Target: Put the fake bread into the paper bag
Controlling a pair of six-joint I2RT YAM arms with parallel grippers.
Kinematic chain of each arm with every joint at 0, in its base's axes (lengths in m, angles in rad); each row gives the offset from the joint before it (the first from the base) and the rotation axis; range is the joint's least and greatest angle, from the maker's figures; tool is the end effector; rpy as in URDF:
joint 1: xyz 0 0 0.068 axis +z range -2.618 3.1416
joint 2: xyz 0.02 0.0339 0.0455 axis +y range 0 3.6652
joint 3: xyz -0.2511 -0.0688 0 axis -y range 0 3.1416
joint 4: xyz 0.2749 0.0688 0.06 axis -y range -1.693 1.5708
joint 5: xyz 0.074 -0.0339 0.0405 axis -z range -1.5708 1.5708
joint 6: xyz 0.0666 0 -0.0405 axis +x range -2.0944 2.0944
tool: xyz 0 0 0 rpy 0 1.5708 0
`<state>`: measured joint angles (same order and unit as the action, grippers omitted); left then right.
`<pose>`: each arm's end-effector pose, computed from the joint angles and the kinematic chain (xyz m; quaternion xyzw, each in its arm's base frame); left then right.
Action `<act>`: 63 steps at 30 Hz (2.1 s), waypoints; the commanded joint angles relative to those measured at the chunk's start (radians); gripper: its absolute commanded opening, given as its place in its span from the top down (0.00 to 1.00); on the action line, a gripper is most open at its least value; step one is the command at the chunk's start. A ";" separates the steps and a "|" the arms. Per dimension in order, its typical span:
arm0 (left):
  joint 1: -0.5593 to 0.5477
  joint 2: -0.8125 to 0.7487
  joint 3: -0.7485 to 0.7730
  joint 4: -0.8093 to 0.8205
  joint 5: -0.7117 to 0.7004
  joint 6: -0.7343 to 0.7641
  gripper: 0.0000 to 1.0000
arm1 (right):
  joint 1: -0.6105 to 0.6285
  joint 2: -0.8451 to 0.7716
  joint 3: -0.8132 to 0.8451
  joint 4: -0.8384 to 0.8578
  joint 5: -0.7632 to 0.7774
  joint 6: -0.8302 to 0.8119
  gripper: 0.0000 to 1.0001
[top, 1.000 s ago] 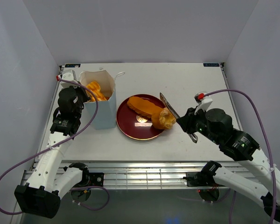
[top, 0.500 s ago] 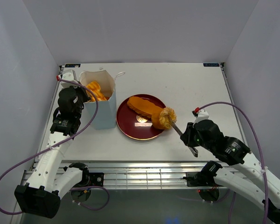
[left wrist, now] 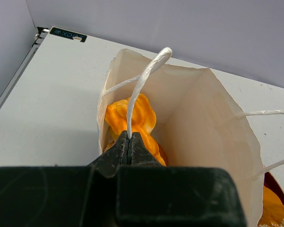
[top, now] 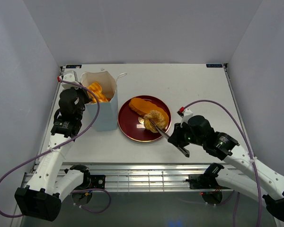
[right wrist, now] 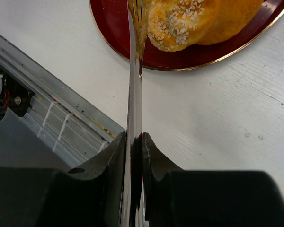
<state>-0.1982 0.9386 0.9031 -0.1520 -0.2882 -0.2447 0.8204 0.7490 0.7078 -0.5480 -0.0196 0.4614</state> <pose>0.2821 -0.0373 0.3406 -0.1093 0.7599 -0.0307 0.6401 0.1560 0.1692 0.2550 -0.1620 0.8669 0.2887 0.3726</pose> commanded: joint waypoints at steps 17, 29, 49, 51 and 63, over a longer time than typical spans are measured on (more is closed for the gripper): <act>-0.009 -0.014 0.016 0.002 -0.012 0.002 1.00 | 0.008 0.257 0.237 0.218 -0.161 -0.138 0.92; -0.009 -0.009 0.017 -0.001 -0.016 0.004 1.00 | 0.006 0.115 0.214 0.235 0.027 -0.116 0.92; -0.026 -0.041 0.014 0.002 -0.060 0.021 0.76 | -0.443 0.257 -0.149 0.536 0.184 -0.151 0.90; -0.026 -0.047 0.014 0.003 -0.069 0.019 0.69 | -0.445 0.332 -0.157 0.587 0.162 -0.144 0.89; -0.026 -0.063 0.017 -0.006 -0.114 0.021 0.48 | -0.487 0.570 -0.159 0.686 0.145 -0.162 0.80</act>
<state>-0.2199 0.9005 0.9031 -0.1574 -0.3767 -0.2260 0.3538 1.2865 0.5518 0.0788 0.1333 0.3191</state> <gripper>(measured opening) 0.514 0.229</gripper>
